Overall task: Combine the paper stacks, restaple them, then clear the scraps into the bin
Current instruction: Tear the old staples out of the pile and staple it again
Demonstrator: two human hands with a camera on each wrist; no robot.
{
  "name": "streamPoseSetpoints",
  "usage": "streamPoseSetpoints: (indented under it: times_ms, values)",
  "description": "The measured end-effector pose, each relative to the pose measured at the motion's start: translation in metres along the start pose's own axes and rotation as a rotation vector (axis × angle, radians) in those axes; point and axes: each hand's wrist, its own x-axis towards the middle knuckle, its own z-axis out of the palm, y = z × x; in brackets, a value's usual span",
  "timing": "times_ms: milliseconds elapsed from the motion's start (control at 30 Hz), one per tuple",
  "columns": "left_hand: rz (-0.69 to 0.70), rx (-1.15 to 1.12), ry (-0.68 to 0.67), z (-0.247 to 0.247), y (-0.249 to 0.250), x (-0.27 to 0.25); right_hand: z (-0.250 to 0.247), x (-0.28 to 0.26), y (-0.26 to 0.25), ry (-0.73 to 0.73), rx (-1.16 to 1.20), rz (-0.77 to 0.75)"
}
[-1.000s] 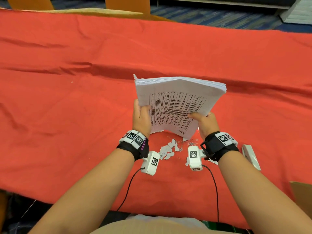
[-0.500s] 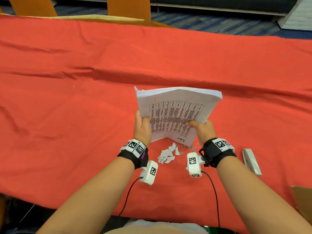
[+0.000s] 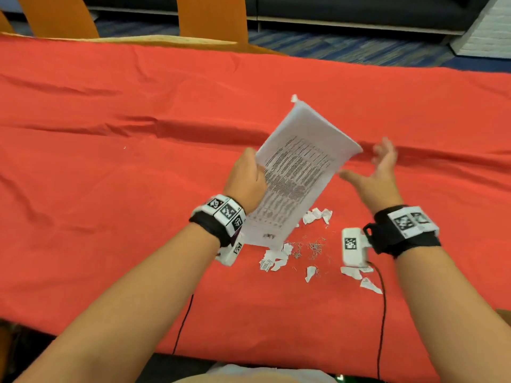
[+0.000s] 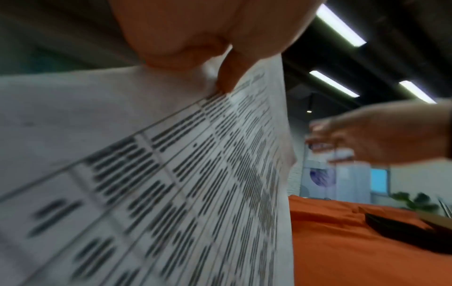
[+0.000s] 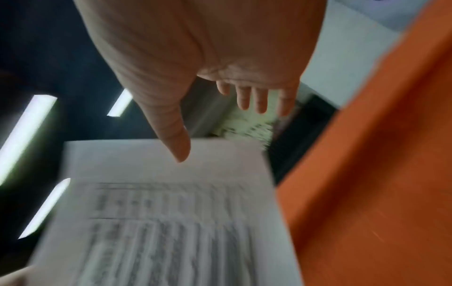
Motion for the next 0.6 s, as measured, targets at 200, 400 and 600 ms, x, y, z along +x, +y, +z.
streamPoseSetpoints:
  times_ms: [200,400,600]
  values:
    - [0.228,0.530,-0.120,-0.009,0.058,0.016,0.000,-0.007,-0.104,-0.137,-0.635,-0.665]
    - [0.359,0.683,-0.186,0.013,0.078,0.009,0.030,-0.006,-0.100,-0.334,-1.255,-0.600]
    - [0.419,0.724,-0.137,0.016,0.060,0.004,0.022,-0.010,-0.066,-0.429,-1.138,-0.386]
